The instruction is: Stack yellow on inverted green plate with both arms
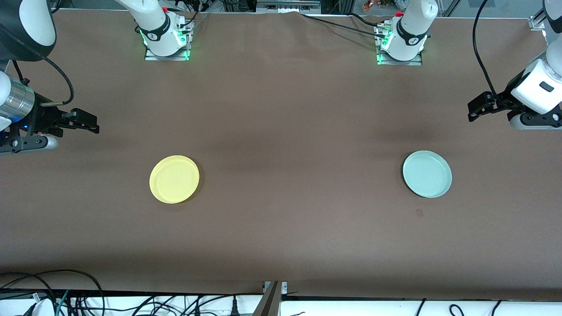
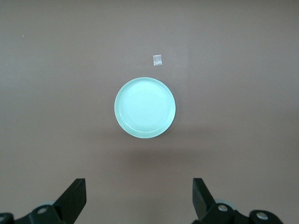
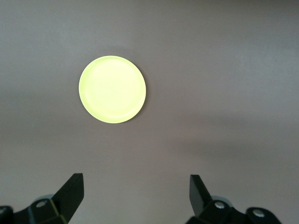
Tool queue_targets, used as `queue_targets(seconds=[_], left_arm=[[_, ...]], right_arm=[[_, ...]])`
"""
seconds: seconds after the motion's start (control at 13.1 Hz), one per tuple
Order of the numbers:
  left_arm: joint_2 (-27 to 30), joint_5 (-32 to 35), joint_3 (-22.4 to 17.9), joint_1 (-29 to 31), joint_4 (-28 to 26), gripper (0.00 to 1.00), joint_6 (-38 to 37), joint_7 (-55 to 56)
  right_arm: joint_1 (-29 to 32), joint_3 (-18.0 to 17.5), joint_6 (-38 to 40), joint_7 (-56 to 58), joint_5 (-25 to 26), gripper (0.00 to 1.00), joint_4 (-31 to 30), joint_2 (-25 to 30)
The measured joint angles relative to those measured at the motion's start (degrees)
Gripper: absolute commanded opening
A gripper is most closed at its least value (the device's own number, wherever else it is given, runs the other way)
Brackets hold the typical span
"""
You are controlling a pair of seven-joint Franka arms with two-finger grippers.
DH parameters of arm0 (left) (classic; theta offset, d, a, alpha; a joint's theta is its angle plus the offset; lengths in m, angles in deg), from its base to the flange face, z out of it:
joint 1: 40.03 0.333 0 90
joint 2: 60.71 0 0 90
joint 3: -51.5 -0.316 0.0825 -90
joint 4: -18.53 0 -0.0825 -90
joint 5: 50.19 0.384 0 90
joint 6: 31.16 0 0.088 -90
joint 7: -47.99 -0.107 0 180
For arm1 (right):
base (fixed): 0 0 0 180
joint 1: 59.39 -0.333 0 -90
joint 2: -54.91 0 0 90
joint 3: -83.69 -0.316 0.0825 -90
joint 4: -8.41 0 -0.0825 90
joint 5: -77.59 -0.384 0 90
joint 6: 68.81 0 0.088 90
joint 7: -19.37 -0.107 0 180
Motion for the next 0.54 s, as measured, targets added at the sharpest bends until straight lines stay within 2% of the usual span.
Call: queue_targets(seconds=[0.54], left_arm=[[-0.41, -0.07, -0.01, -0.03, 0.32, 1.00, -1.83, -0.02]], right_arm=[[0.10, 0.07, 0.00, 0.00, 0.00, 1.00, 0.26, 0.00]])
